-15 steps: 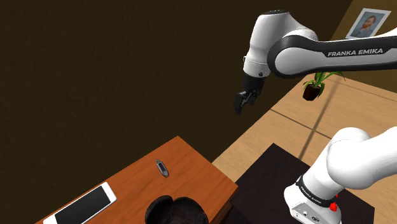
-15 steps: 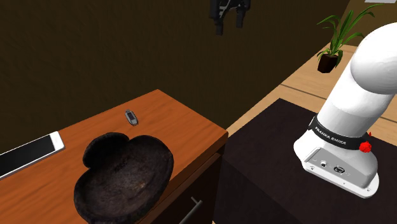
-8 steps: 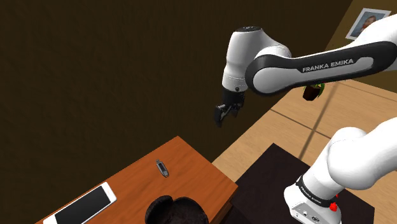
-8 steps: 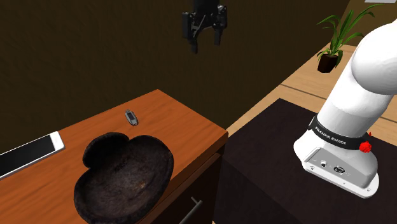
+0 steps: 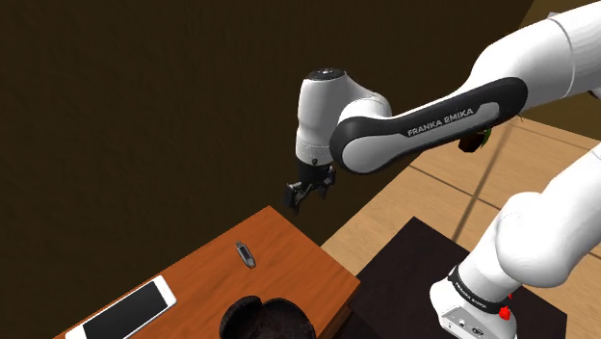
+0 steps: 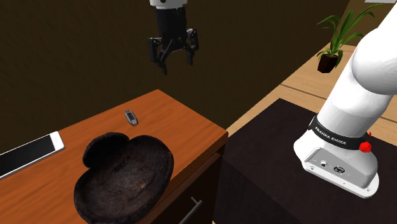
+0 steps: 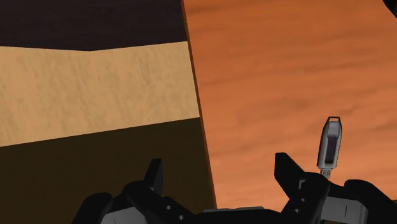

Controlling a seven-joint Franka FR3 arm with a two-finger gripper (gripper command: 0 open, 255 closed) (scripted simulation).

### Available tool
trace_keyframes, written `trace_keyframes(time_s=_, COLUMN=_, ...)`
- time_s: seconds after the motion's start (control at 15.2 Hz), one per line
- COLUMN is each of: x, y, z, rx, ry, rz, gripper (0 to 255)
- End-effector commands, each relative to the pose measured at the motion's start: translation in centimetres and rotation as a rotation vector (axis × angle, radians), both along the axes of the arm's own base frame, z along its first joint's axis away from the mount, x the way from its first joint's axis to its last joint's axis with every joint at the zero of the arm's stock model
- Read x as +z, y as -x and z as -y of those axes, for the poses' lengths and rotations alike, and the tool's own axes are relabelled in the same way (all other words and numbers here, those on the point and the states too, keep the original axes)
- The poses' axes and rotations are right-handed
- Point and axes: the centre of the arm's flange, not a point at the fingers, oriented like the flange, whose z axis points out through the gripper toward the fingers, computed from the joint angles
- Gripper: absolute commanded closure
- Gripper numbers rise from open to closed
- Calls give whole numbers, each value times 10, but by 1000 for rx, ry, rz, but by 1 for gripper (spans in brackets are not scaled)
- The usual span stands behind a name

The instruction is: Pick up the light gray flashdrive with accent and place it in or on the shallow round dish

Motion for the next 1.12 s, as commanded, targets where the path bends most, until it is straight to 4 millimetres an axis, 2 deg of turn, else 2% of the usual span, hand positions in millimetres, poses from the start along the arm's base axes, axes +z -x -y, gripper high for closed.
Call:
trace_keyframes(time_s=0.0, x=-8, y=-7, z=-22, rx=-10, ry=-6, rz=0, gripper=0)
trace_keyframes(time_s=0.79, x=-76, y=-59, z=-152, rx=-56, ry=-30, rz=-3, gripper=0)
trace_keyframes(time_s=0.86, x=-80, y=-62, z=-159, rx=-59, ry=-31, rz=-3, gripper=0)
trace_keyframes(time_s=1.06, x=-95, y=-61, z=-159, rx=-59, ry=-31, rz=-3, gripper=0)
